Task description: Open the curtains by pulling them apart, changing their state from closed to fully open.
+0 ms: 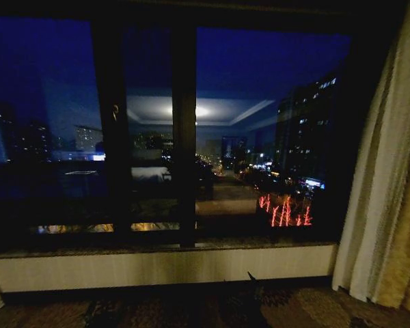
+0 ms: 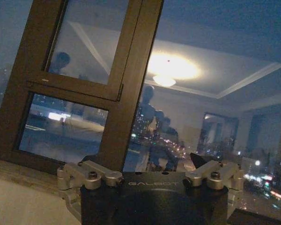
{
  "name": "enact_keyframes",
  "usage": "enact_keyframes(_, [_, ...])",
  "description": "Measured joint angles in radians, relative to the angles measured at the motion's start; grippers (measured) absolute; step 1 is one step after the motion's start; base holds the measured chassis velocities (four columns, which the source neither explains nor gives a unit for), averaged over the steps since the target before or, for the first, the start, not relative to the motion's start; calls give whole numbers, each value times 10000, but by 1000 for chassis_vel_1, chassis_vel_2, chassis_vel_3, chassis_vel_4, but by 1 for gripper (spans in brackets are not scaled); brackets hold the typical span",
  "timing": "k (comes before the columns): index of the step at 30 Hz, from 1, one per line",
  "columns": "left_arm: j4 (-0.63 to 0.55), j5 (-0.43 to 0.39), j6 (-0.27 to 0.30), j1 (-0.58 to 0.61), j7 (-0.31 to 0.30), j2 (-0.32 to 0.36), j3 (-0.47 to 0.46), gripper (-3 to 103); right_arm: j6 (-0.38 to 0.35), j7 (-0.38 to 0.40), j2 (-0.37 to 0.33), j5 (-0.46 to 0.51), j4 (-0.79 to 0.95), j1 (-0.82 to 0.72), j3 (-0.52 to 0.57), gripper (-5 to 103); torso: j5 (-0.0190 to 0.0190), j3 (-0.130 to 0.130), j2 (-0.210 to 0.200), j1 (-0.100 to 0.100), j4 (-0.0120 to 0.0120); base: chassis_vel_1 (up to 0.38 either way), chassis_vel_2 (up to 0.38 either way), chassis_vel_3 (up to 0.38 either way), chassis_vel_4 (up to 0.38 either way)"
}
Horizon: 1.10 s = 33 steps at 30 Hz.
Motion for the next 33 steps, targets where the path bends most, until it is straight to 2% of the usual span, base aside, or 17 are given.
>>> enact_keyframes(4, [77, -312, 20, -133, -32, 112, 162, 100, -11, 7, 1, 168, -62, -20, -18, 100, -3, -5, 2, -8, -1, 1, 4, 14, 2])
enact_keyframes(6, [109, -692, 297, -246, -44, 257, 253, 100, -35, 105, 1, 404, -221, -16, 29, 100, -3, -6, 5, -14, -2, 0, 0, 0, 0])
enact_keyframes(8, [209, -914, 585, -371, -51, 457, 355, 100, -395, 340, 3, 804, -311, -50, 134, 100, -2, -6, 6, -14, -1, 0, 0, 0, 0])
enact_keyframes(12, [378, -1164, 762, -504, -62, 690, 536, 100, -729, 772, 3, 1128, -490, -76, 400, 100, -1, -5, 4, -12, -1, 0, 0, 0, 0])
enact_keyframes(22, [1042, -1555, 567, -825, -287, 1114, 1092, 100, -1395, 1129, 2, 1513, -429, -296, 879, 100, -3, -5, 5, -11, -2, 0, 0, 0, 0])
enact_keyframes(25, [1149, -2060, 1069, -1034, -298, 1114, 1210, 100, -1864, 1151, 2, 1633, -244, -365, 1081, 100, -2, -5, 5, -11, -1, 0, 0, 0, 0])
enact_keyframes(30, [1215, -2036, 1437, -1146, -96, 1074, 1129, 100, -1923, 1075, 1, 1877, -412, -447, 1180, 100, -1, -5, 4, -10, -3, 0, 0, 0, 0])
enact_keyframes(33, [1107, -2016, 1449, -1030, -42, 1063, 1003, 100, -1915, 982, 1, 1927, -624, -401, 1195, 100, 1, -5, 5, -10, -2, 0, 0, 0, 0])
